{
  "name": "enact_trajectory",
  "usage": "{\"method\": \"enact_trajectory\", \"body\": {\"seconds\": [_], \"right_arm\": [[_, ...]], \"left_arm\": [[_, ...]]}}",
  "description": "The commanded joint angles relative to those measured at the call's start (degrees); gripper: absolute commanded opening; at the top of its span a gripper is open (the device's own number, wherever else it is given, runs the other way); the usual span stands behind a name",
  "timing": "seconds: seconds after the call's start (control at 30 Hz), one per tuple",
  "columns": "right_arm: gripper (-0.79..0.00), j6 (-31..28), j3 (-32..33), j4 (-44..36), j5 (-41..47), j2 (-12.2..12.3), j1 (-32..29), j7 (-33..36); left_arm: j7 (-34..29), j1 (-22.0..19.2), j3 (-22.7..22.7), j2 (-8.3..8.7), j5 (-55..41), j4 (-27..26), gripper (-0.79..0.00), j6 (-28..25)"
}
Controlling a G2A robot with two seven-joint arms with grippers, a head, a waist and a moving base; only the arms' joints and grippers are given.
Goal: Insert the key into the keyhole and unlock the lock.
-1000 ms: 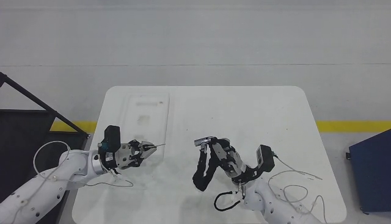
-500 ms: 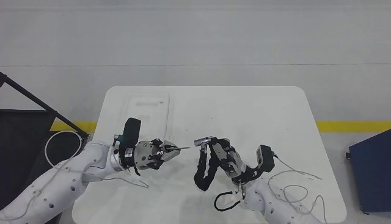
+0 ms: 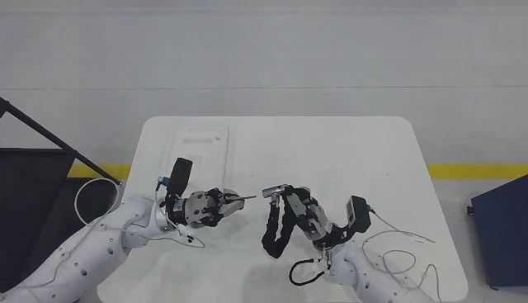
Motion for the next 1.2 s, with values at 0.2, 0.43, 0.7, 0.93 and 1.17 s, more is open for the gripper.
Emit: {"method": "enact_trajectory", "body": {"seconds": [0.2,0.43,0.7,0.93,1.17], "right_arm": [[-0.785,0.0,0.0,0.0,0.0,0.0,0.0,0.0],[-0.785,0.0,0.0,0.0,0.0,0.0,0.0,0.0],[-0.785,0.0,0.0,0.0,0.0,0.0,0.0,0.0],[-0.785,0.0,0.0,0.0,0.0,0.0,0.0,0.0],[-0.785,1.0,1.0,-1.4,0.6,-0.1,-0.9,2.9]], "left_arm": [[-0.5,0.2,-0.3,-1.67,-0.4,1.3,-0.785,-1.3],[-1.6,-0.2,0.0,-3.08,-0.7,2.0,-0.785,-1.3],[-2.2,-0.5,1.2,-4.08,-3.7,2.0,-0.785,-1.3],[-3.0,-0.9,2.9,-4.20,-6.7,2.1,-0.785,-1.3],[-3.2,-1.5,3.6,-4.09,-8.3,2.5,-0.785,-1.3]]}}
